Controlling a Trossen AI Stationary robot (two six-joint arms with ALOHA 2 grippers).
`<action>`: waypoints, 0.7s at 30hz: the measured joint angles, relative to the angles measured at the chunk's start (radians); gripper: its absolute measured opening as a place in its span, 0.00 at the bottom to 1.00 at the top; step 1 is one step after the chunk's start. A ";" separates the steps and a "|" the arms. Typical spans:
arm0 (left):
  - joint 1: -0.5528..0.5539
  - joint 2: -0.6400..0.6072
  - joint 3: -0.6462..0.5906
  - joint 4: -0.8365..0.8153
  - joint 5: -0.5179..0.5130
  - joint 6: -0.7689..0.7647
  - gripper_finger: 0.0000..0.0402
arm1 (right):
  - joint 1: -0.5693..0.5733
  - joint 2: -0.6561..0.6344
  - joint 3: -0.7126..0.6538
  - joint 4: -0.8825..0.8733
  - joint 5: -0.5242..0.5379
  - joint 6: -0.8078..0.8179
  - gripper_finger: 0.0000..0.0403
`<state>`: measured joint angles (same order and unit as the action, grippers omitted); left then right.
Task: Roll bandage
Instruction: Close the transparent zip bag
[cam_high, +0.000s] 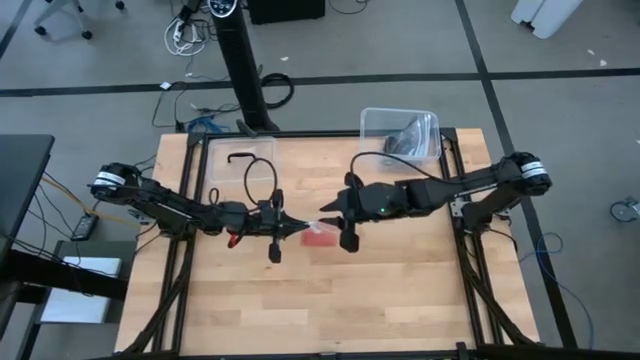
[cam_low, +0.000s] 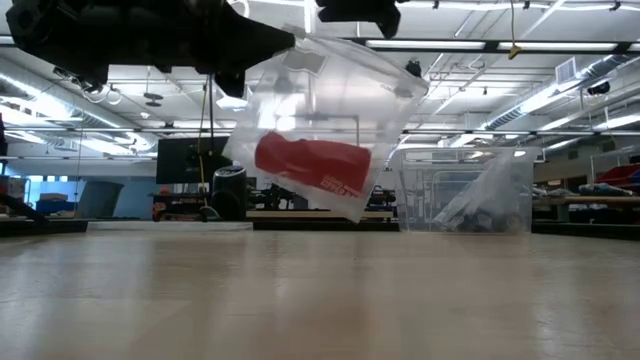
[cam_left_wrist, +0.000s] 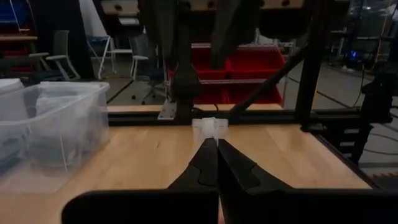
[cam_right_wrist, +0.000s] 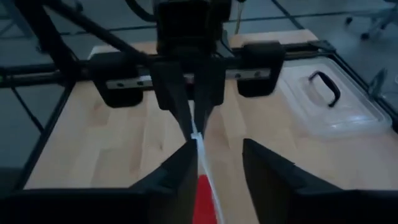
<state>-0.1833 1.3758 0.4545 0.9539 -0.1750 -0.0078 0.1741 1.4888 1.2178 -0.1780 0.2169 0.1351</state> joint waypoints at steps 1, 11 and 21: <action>0.000 0.000 0.000 -0.005 0.000 0.000 0.00 | -0.002 0.005 0.011 -0.007 -0.008 -0.021 0.28; 0.020 0.001 0.018 -0.100 0.003 -0.002 0.00 | -0.006 0.151 0.154 -0.195 -0.064 -0.060 0.35; 0.020 0.001 0.032 -0.127 0.012 0.002 0.00 | -0.033 0.215 0.256 -0.320 -0.111 -0.068 0.34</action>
<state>-0.1635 1.3769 0.4870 0.8272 -0.1627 -0.0063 0.1415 1.7037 1.4737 -0.4981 0.1055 0.0669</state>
